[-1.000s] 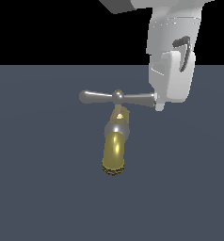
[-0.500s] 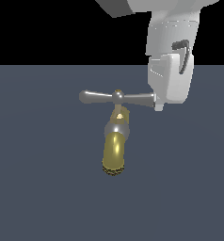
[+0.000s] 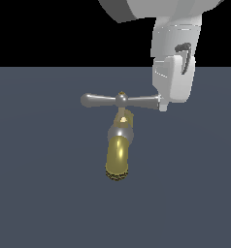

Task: Turn on the faucet by rotating a designated handle.

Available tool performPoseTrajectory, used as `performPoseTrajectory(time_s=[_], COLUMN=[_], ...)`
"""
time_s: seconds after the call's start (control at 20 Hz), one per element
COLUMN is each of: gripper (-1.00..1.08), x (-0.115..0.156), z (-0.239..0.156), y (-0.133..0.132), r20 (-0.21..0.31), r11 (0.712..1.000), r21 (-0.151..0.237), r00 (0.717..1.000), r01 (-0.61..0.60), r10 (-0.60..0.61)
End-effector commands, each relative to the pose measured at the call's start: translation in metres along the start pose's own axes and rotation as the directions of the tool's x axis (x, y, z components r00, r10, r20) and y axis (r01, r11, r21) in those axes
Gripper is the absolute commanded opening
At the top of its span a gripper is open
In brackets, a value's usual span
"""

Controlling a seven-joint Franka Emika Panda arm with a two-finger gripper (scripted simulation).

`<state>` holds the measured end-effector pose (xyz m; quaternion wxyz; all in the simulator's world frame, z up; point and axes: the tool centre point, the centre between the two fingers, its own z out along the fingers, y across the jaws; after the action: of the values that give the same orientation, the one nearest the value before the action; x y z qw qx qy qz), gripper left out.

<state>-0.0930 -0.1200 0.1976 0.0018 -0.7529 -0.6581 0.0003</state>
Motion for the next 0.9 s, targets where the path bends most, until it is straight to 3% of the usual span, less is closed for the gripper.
performPoseTrajectory(time_s=[0.0, 0.85], gripper=[-1.00, -1.00], x=[0.000, -0.004], z=[0.000, 0.000], y=[0.009, 0.054], r20=[0.002, 0.002], r11=[1.000, 1.000], r21=[-0.004, -0.003], r00=[1.000, 1.000], r01=[0.002, 0.003], r10=[-0.002, -0.003])
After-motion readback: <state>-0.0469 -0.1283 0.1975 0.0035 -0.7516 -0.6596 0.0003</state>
